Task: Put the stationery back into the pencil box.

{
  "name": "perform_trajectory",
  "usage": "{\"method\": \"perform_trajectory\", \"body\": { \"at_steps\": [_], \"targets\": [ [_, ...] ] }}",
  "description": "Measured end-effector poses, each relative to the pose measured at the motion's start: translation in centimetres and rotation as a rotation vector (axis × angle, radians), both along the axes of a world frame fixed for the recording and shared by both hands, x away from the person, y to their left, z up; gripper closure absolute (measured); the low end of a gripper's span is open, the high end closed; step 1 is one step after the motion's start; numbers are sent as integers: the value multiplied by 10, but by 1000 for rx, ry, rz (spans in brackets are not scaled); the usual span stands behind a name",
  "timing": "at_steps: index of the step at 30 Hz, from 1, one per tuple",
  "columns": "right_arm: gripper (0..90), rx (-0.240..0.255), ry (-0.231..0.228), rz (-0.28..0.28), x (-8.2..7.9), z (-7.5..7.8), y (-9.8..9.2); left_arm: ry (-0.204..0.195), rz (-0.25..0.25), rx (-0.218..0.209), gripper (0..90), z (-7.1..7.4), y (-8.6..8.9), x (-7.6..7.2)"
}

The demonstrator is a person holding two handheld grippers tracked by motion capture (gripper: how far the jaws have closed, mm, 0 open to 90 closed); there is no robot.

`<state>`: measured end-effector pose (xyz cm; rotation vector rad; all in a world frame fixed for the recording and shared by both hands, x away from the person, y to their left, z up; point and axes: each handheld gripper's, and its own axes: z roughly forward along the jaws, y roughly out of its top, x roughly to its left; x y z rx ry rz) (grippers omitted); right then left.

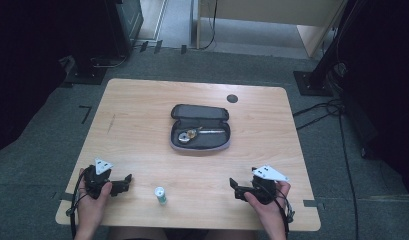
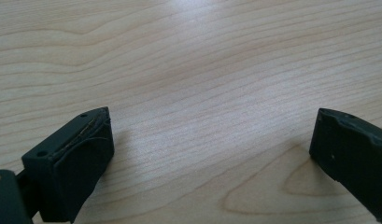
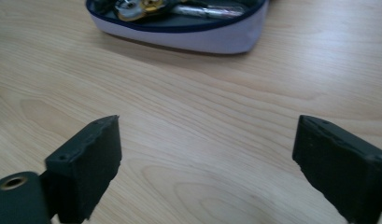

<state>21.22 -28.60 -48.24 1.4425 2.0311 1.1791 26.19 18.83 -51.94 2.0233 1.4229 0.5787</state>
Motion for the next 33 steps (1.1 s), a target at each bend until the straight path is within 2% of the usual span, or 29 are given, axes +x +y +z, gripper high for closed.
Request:
{"method": "perform_trajectory", "body": {
  "at_steps": [2, 6, 14, 26, 33],
  "targets": [
    [131, 7, -10, 8, -1, 1, 10, 0, 0, 0, 0, 0, 0, 0],
    [132, -6, -20, 49, -3, 3, 28, 0, 0, 0, 0, 0, 0, 0],
    [142, -1, -31, 119, -5, 5, 59, 0, -1, 0, 0, 0, 0, 0],
    [242, 53, -62, 262, -12, 7, 96, 1, -3, 1, 0, 0, 0, 0],
    [292, 76, -57, 315, -14, 4, 112, 1, -3, 1, 0, 0, 0, 0]
  ]
}}
